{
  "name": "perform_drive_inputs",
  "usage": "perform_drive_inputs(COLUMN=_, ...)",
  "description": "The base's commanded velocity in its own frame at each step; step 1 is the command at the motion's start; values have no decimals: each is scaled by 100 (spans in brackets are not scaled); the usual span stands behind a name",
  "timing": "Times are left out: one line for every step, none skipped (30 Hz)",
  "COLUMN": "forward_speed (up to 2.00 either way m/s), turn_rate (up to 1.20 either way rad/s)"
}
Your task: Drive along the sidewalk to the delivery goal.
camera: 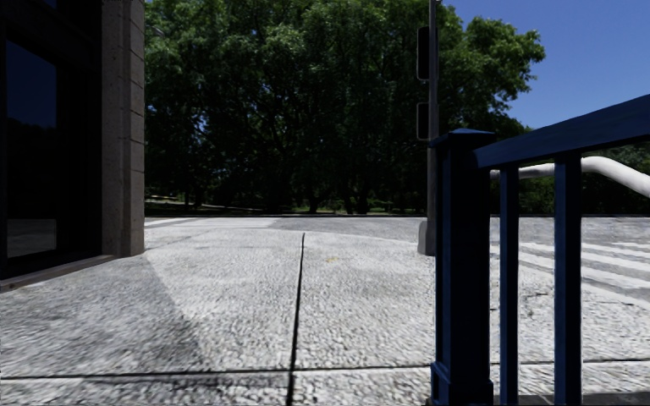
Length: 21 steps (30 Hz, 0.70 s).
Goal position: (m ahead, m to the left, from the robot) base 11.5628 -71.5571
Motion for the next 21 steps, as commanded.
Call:
perform_drive_inputs(forward_speed=200, turn_rate=22)
perform_drive_inputs(forward_speed=200, turn_rate=20)
perform_drive_inputs(forward_speed=200, turn_rate=0)
perform_drive_inputs(forward_speed=200, turn_rate=0)
perform_drive_inputs(forward_speed=200, turn_rate=0)
perform_drive_inputs(forward_speed=200, turn_rate=0)
perform_drive_inputs(forward_speed=200, turn_rate=0)
perform_drive_inputs(forward_speed=200, turn_rate=0)
perform_drive_inputs(forward_speed=200, turn_rate=0)
perform_drive_inputs(forward_speed=200, turn_rate=0)
perform_drive_inputs(forward_speed=200, turn_rate=0)
perform_drive_inputs(forward_speed=200, turn_rate=0)
perform_drive_inputs(forward_speed=200, turn_rate=0)
perform_drive_inputs(forward_speed=200, turn_rate=0)
perform_drive_inputs(forward_speed=197, turn_rate=0)
perform_drive_inputs(forward_speed=184, turn_rate=0)
perform_drive_inputs(forward_speed=170, turn_rate=0)
perform_drive_inputs(forward_speed=170, turn_rate=0)
perform_drive_inputs(forward_speed=164, turn_rate=0)
perform_drive_inputs(forward_speed=160, turn_rate=-16)
perform_drive_inputs(forward_speed=158, turn_rate=-57)
